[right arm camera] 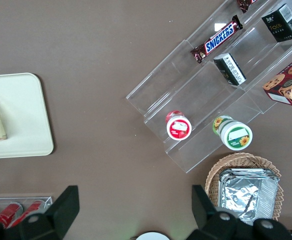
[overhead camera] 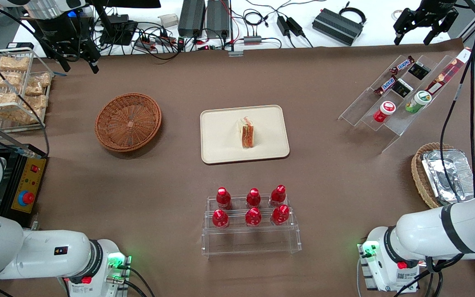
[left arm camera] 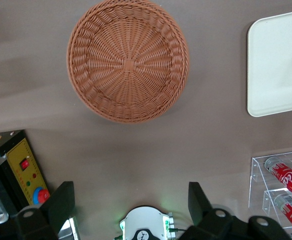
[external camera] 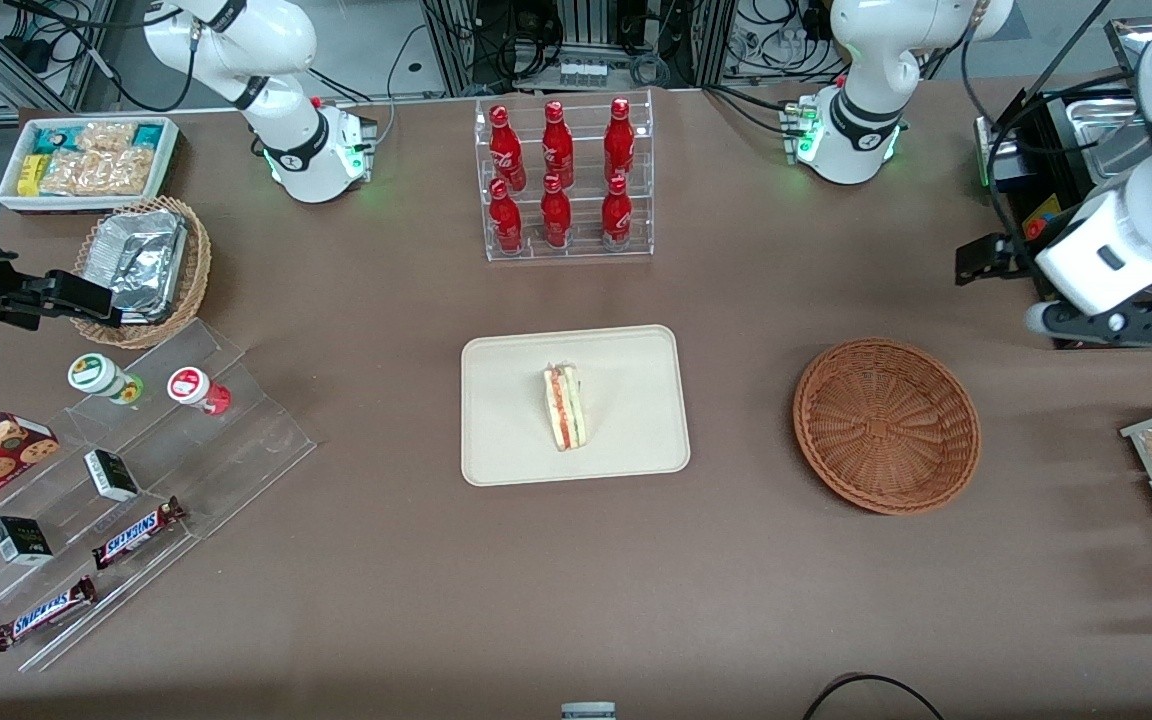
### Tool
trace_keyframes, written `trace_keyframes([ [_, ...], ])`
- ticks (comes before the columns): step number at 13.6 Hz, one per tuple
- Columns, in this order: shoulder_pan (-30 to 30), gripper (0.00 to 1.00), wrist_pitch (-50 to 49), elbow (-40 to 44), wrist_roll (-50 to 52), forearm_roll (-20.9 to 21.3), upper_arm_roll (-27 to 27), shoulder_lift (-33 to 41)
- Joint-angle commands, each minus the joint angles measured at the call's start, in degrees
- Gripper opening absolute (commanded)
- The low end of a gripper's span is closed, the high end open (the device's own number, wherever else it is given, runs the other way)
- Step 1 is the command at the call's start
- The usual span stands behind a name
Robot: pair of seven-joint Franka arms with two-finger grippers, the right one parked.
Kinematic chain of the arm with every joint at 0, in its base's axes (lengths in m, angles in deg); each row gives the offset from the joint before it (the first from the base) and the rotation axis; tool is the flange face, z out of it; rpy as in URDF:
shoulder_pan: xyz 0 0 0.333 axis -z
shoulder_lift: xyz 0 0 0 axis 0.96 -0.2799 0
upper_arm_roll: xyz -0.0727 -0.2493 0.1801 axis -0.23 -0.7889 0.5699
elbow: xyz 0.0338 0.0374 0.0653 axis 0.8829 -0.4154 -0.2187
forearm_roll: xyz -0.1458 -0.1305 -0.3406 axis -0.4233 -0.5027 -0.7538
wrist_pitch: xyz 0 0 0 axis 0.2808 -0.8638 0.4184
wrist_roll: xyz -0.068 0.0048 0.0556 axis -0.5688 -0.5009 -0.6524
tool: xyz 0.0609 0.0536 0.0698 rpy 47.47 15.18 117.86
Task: Place sandwich from basket to tray
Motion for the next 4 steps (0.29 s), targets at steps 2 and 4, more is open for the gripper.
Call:
trace_keyframes([
  [2, -0.19, 1.00, -1.93, 0.60, -0.64, 1.11, 2.67, 1.70],
  [4, -0.10, 1.00, -2.89, 1.92, -0.64, 1.11, 4.17, 1.70],
])
